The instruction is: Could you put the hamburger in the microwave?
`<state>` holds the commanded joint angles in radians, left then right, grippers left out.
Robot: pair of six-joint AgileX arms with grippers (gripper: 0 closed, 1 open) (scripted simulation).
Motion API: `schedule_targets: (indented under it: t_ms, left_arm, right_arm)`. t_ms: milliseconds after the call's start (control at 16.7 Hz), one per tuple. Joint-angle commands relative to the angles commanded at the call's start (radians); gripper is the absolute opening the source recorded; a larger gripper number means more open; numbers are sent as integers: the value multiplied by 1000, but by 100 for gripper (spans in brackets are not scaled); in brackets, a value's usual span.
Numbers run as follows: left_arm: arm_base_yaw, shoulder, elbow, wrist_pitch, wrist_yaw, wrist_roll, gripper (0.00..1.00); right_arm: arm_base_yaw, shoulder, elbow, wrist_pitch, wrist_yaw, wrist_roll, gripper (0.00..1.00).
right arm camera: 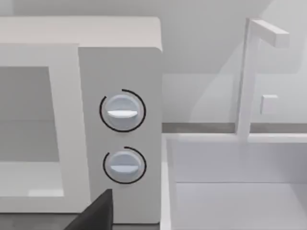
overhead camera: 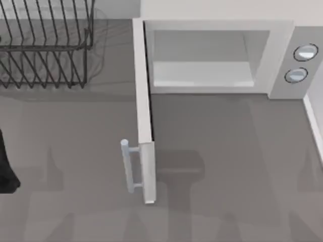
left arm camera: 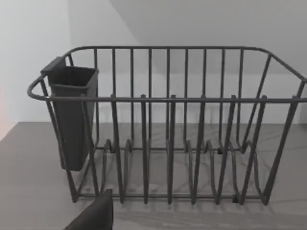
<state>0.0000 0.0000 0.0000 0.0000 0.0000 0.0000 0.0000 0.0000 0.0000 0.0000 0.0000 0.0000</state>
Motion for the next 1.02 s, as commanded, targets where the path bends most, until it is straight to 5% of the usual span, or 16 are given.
schedule_targets:
  t_ms: [360,1020]
  left_arm:
    - [0,0,0,0,0,0,100]
    - [0,0,0,0,0,0,100]
  right_arm:
    - [5,108,72,-94,0,-92,100]
    - [33,967,529,-700,4,-686,100]
